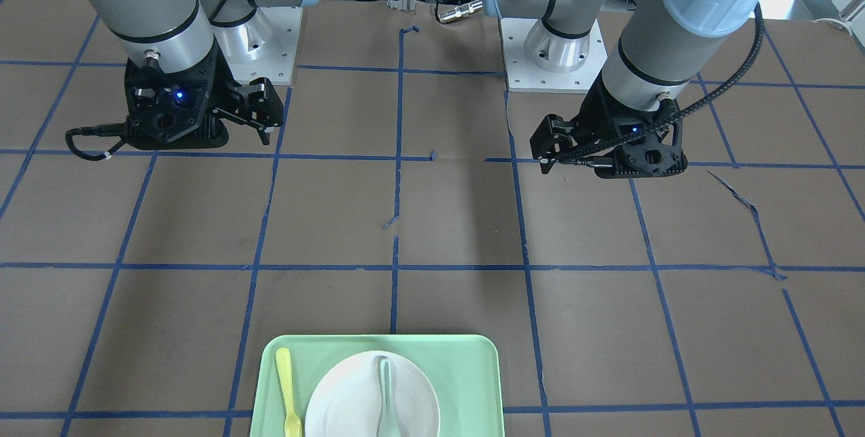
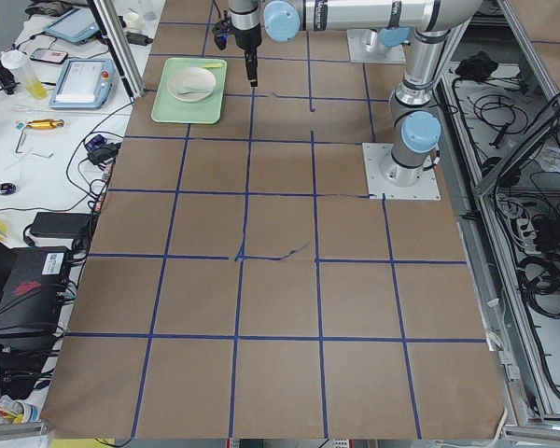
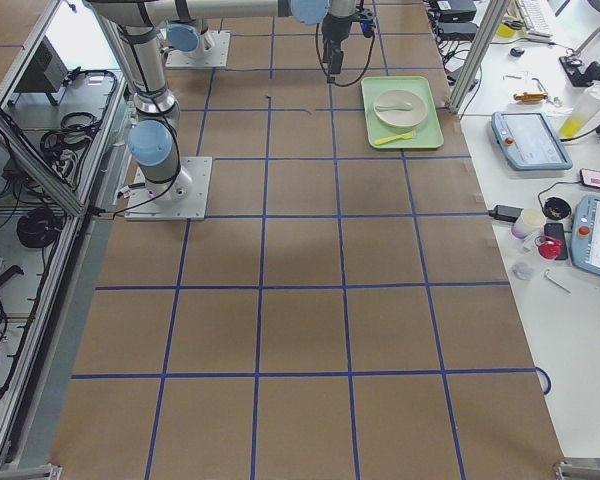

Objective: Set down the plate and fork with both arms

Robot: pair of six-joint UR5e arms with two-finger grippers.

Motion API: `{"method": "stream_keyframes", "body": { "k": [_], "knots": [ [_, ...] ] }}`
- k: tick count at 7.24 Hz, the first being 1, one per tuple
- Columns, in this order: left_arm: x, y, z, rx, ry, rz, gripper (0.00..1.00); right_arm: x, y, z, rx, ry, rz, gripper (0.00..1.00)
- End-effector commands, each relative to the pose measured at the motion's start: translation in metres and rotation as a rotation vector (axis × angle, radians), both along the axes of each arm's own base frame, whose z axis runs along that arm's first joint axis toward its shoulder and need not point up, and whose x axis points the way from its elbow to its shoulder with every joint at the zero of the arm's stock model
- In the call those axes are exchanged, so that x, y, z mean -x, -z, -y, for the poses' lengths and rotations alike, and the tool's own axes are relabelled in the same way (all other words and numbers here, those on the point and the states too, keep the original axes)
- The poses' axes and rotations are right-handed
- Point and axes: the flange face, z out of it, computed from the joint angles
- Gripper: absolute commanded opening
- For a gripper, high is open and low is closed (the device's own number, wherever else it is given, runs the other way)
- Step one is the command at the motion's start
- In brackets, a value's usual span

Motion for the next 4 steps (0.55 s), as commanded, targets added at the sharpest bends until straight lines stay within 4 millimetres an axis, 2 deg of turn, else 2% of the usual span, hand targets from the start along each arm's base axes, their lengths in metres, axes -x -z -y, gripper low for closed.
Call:
{"method": "stream_keyframes", "body": {
  "k": [1, 4],
  "knots": [
    [0.0045, -0.0112, -0.0085, 0.022, 0.071, -0.002, 1.00, -0.0046, -0.0057, 0.0003, 0.009, 0.007, 0.029, 1.00],
    [0.0046, -0.0128, -0.0151, 0.020, 0.073, -0.004, 1.00, -0.0032, -0.0060, 0.0033, 0.026, 0.003, 0.031, 1.00]
  ]
}}
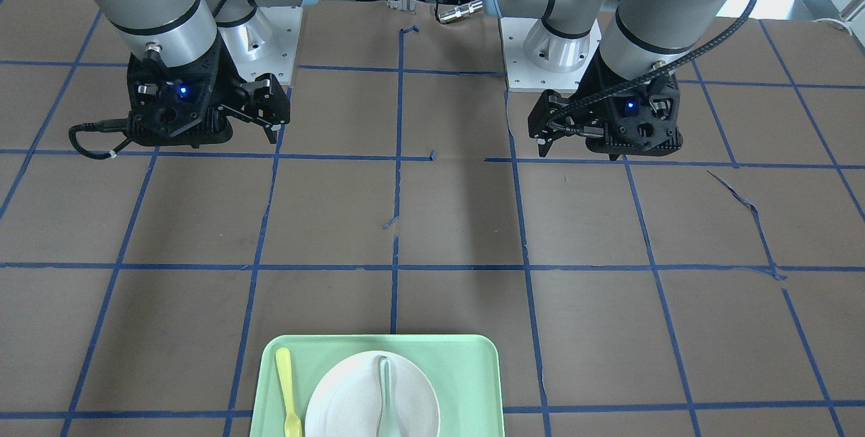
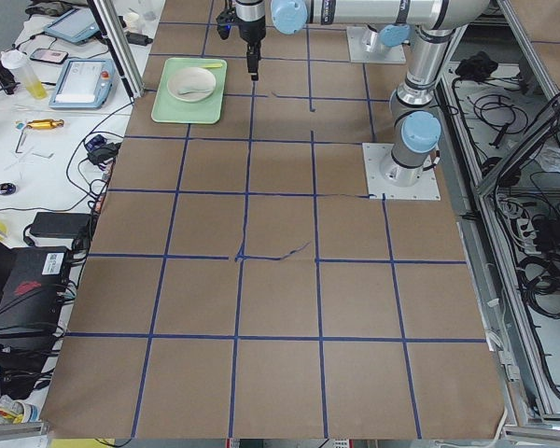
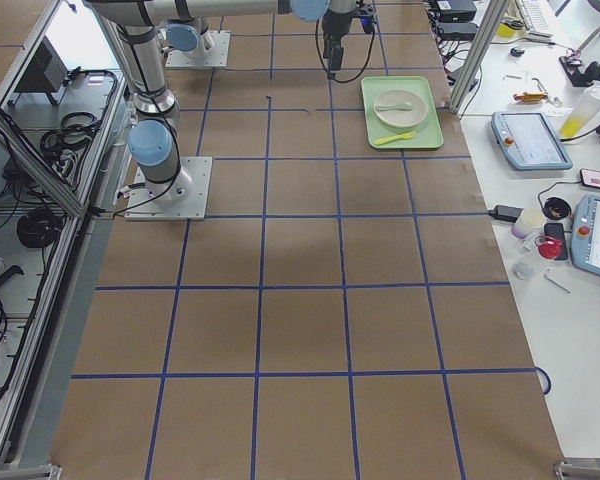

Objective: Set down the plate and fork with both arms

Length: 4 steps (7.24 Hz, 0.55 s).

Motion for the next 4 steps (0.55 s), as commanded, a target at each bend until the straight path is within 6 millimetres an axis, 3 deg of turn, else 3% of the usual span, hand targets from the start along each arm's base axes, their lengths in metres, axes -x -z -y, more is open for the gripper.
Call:
{"method": "stream_keyframes", "body": {
  "k": [1, 4],
  "knots": [
    [0.0000, 0.0035, -0.0063, -0.009, 0.001, 0.001, 1.00, 0.0015, -0.0016, 0.0018, 0.010, 0.000, 0.001, 1.00],
    [-0.0002, 0.0034, -0.0083, -0.009, 0.000, 0.003, 1.00, -0.0001, 0.0004, 0.0010, 0.007, 0.000, 0.001, 1.00]
  ]
}}
